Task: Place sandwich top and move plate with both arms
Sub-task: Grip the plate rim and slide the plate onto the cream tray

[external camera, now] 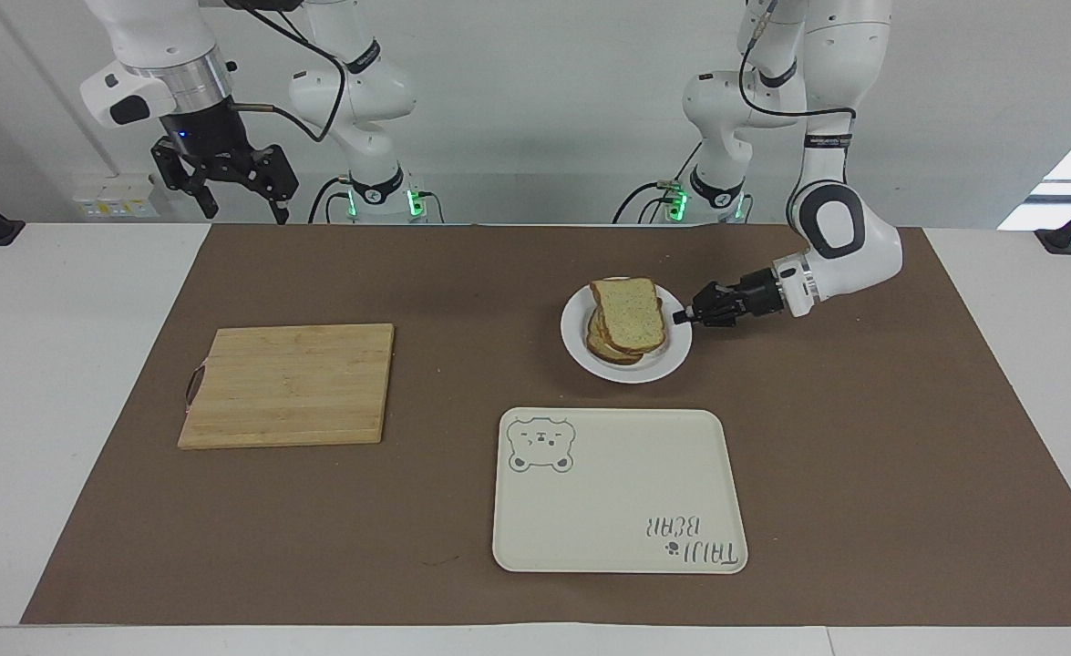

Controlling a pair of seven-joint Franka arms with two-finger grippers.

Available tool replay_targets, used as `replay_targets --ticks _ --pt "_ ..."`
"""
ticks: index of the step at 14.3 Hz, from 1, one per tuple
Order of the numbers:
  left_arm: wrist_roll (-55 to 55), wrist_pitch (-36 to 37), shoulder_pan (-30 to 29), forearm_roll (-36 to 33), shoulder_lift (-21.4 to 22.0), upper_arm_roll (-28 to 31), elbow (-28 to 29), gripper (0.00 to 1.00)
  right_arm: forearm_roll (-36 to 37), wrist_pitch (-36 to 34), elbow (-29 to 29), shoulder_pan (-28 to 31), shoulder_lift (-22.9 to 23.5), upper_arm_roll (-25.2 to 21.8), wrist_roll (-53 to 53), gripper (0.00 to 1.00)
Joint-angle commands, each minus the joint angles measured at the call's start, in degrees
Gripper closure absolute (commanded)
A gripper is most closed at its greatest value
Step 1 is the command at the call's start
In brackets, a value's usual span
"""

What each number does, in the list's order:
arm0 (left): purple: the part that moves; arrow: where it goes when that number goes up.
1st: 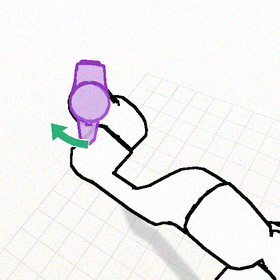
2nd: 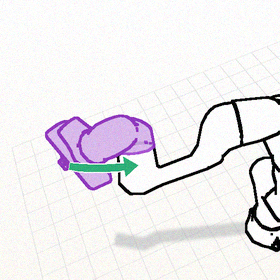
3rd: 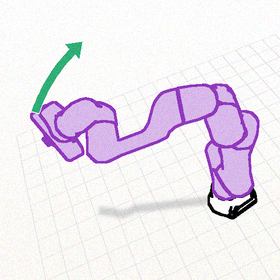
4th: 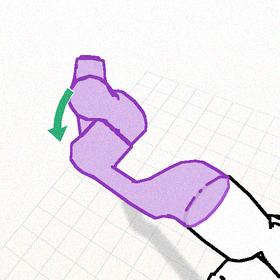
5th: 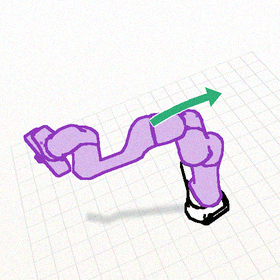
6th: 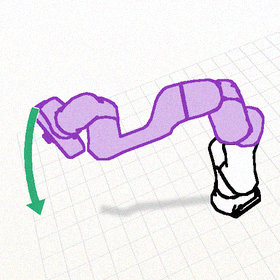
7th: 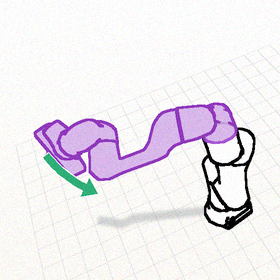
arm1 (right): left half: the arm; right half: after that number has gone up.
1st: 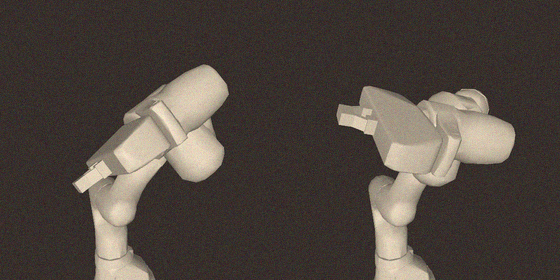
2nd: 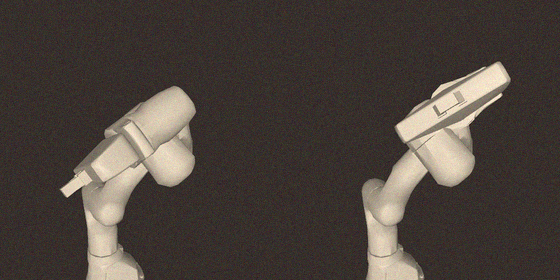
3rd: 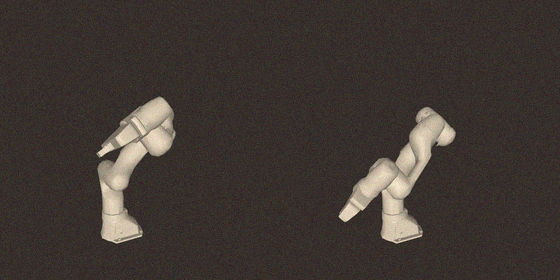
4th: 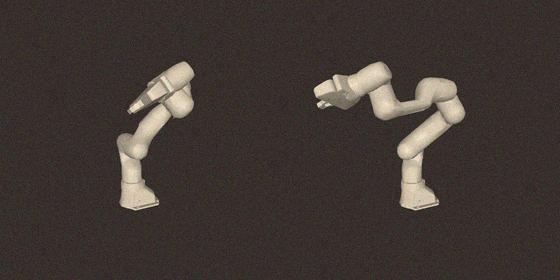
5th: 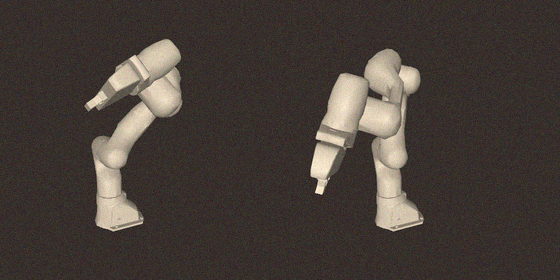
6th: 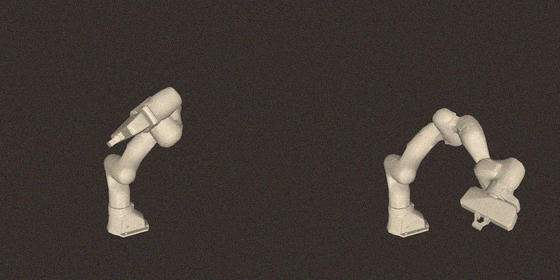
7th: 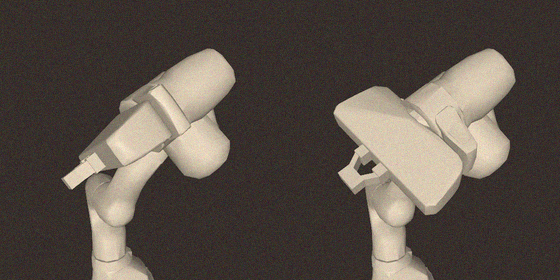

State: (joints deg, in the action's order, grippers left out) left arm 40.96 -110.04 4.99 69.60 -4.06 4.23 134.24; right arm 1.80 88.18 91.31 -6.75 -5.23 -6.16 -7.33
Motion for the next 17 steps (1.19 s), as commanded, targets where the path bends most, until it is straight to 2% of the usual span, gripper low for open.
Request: replay_targets --ticks 1,5,8,9,16,17 --pt "-2.02 4.22 -2.17 0.28 -5.07 -0.62 -7.66 1.00 -0.40 -2.48 -1.22 0.68 0.31 0.27 1.36 0.00" --pt "-6.40 3.17 -2.35 -0.07 -11.04 -3.51 -16.54 1.00 -1.36 -2.31 -1.04 0.59 0.13 0.27 1.44 0.00" --pt "-9.21 2.73 -2.17 0.01 -17.10 -4.58 -26.72 1.00 -1.36 -2.49 -1.04 0.59 0.13 0.27 1.36 0.00" --pt "-9.66 2.21 -2.26 -0.07 -19.04 -5.45 -28.32 1.00 -1.36 -2.31 -1.13 0.59 0.13 0.19 1.27 0.00" --pt "-10.90 2.73 -3.32 -2.00 -32.92 -5.72 -48.08 1.00 -1.36 -2.31 -1.04 0.68 0.22 0.18 1.27 0.00" --pt "-11.51 2.21 -3.32 -3.14 -34.16 -5.81 -49.15 1.00 -1.36 -2.31 -1.04 0.68 0.22 0.10 1.27 0.00"
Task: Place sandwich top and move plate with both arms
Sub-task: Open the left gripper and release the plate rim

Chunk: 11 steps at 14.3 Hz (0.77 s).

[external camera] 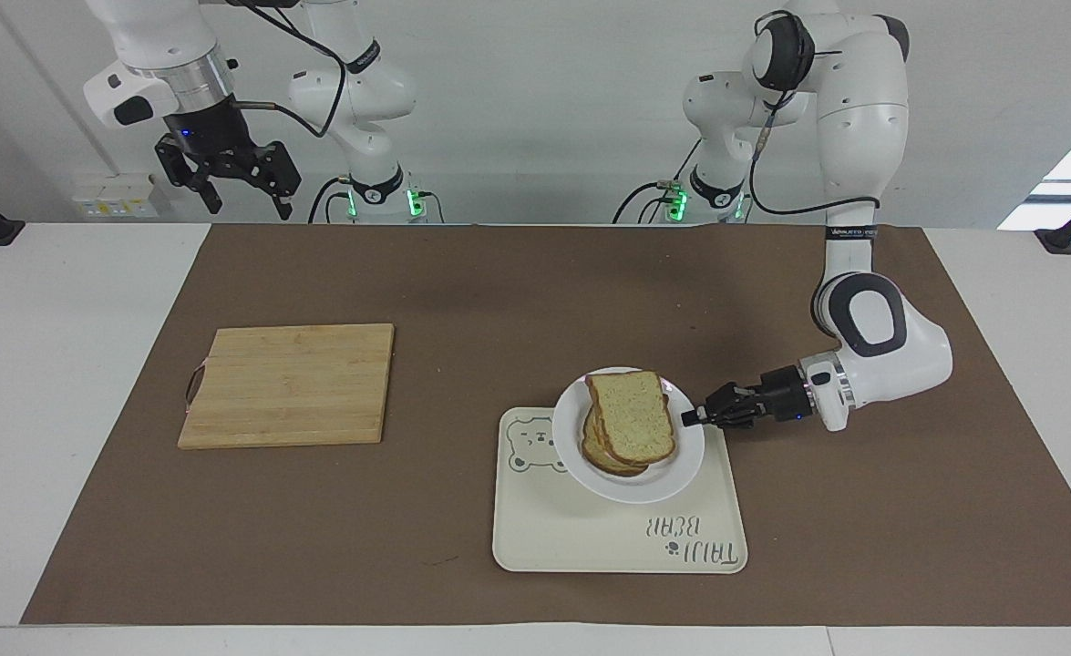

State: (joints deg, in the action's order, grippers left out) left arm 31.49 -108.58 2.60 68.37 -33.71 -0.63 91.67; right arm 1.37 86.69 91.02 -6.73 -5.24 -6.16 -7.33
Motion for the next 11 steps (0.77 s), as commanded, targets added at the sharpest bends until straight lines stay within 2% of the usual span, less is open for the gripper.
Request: replay_targets --ticks 1,4,8,9,10,11 --pt "-2.05 0.65 -1.19 -2.18 -5.39 -0.86 -6.94 1.00 -0.93 -0.82 -0.76 0.67 0.23 0.10 1.27 0.00" --pt "-2.93 -0.58 -1.89 -4.72 -9.52 -1.21 -10.98 1.00 -0.93 -0.82 -0.76 0.67 0.23 0.10 1.27 0.00" --pt "-2.93 -1.20 -1.72 -6.31 -9.88 -1.57 -10.81 1.00 -0.93 -0.82 -0.76 0.67 0.23 0.10 1.27 0.00" --pt "-2.93 -1.20 -1.63 -6.32 -9.88 -1.57 -10.72 0.97 -0.93 -0.82 -0.85 0.67 0.23 0.10 1.27 0.00" --pt "-2.93 -0.76 -1.80 -6.32 -9.80 -1.48 -10.63 0.39 -0.93 -0.82 -0.85 0.67 0.23 0.10 1.27 0.00" --pt "-2.84 -0.50 -2.07 -6.40 -9.71 -1.39 -10.63 0.00 -0.93 -0.82 -0.85 0.67 0.23 0.10 1.27 0.00"
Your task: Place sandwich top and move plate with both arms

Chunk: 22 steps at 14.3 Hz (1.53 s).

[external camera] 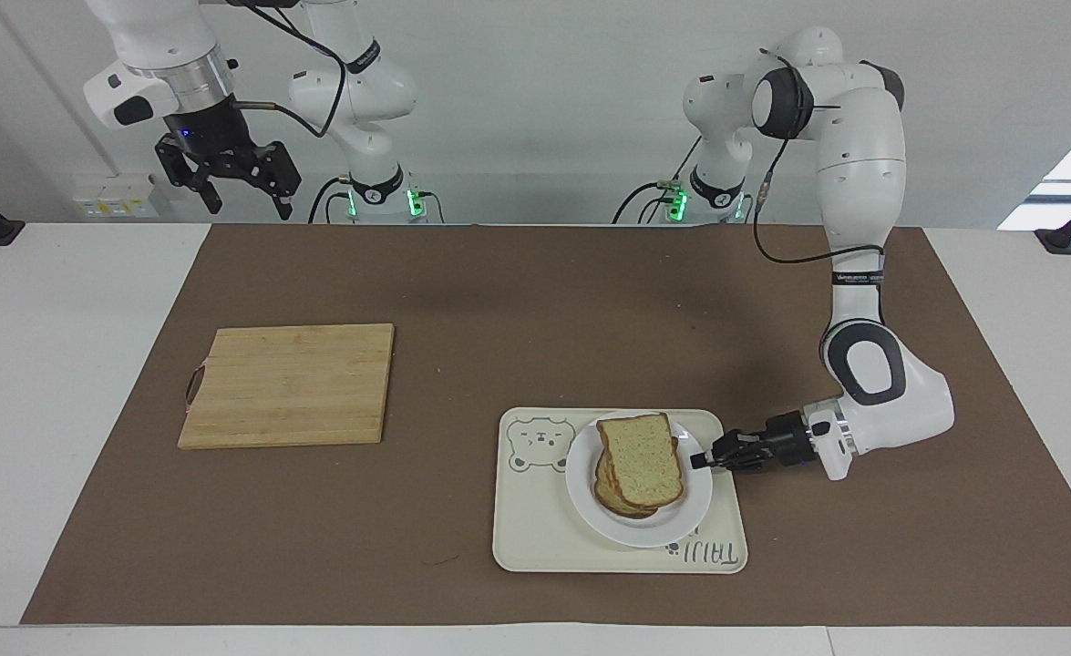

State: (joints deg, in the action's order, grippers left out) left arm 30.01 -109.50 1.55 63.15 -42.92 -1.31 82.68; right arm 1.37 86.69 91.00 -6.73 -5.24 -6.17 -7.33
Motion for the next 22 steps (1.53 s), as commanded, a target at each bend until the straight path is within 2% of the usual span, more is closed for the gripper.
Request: replay_targets --ticks 1,6,9,12,17,22 --pt "-1.01 0.95 -1.37 -1.27 -0.41 -0.45 -1.65 0.00 -0.93 -0.82 -0.74 0.67 0.23 0.10 1.27 0.00" --pt "-1.62 1.92 -2.43 -5.49 2.22 -0.10 -1.73 0.00 -0.93 -0.82 -0.74 0.67 0.23 0.10 1.27 0.00" --pt "-5.02 2.36 -2.87 -9.78 6.16 0.78 -1.47 0.00 -0.93 -0.82 -0.73 0.67 0.23 0.10 1.27 0.00" --pt "-13.90 1.57 -1.99 -20.05 9.52 0.95 -1.64 0.00 -0.93 -0.82 -0.82 0.67 0.23 0.10 1.27 0.00" --pt "-18.39 1.66 -1.55 -30.61 13.47 1.04 -1.12 0.00 -0.93 -0.82 -0.73 0.67 0.23 0.10 1.27 0.00" --pt "-26.13 2.01 -1.03 -47.65 18.04 0.95 -0.68 0.00 -0.93 -0.82 -0.82 0.67 0.23 0.10 1.27 0.00"
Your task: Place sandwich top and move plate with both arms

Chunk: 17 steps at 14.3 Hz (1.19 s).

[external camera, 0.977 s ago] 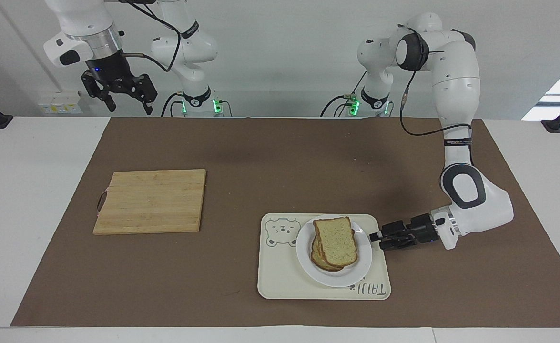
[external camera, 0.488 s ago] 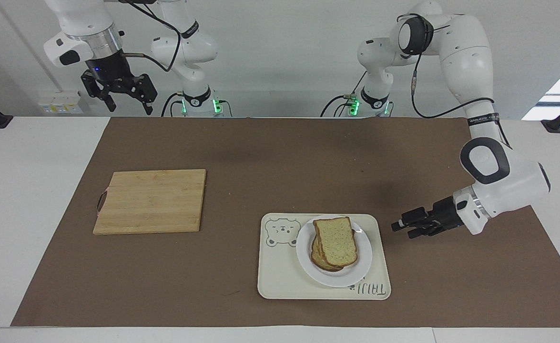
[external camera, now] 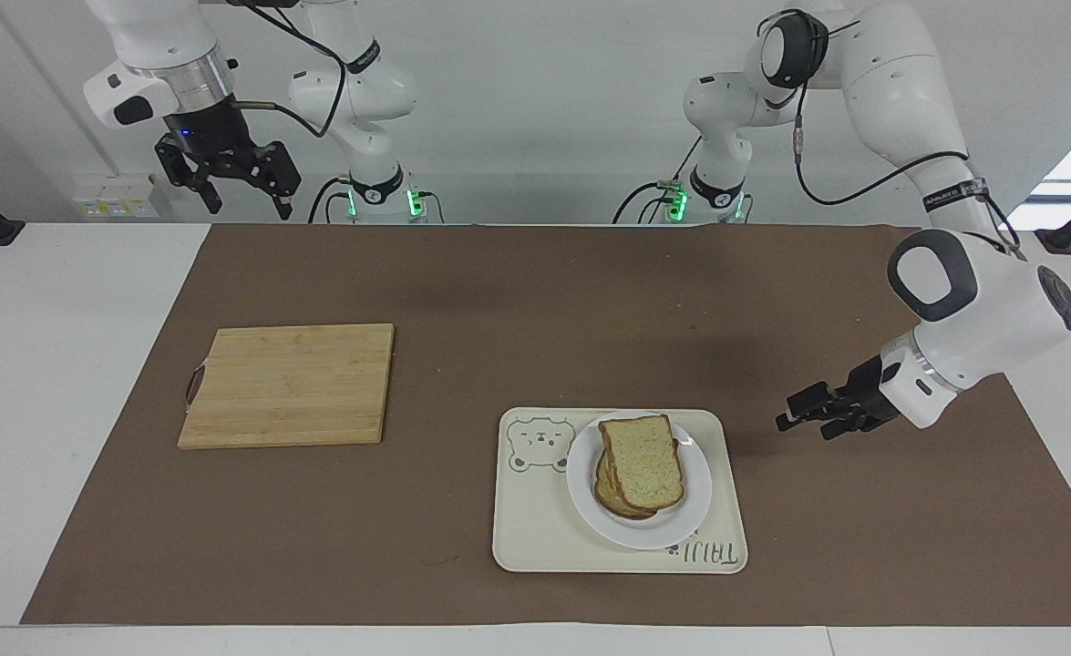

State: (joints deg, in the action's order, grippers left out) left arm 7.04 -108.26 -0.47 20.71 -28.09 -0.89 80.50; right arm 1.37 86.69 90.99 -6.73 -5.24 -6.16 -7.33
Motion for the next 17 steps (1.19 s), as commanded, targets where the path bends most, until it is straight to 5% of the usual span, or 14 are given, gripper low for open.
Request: replay_targets --ticks 1,5,12,17 --pt "-4.66 0.95 1.17 -7.59 4.09 0.54 1.59 0.00 -0.93 -0.82 -0.72 0.67 0.23 0.19 1.27 0.00" --pt "-10.47 1.21 3.19 -18.33 10.32 0.54 4.05 0.00 -0.93 -0.82 -0.72 0.67 0.23 0.10 1.27 0.00" --pt "-10.47 15.08 3.19 -20.80 24.12 0.28 6.43 0.00 -0.93 -0.82 -0.72 0.67 0.23 0.10 1.27 0.00" --pt "-9.77 22.03 3.19 -20.80 29.49 0.10 6.52 0.00 -0.93 -0.82 -0.72 0.67 0.23 0.10 1.27 0.00"
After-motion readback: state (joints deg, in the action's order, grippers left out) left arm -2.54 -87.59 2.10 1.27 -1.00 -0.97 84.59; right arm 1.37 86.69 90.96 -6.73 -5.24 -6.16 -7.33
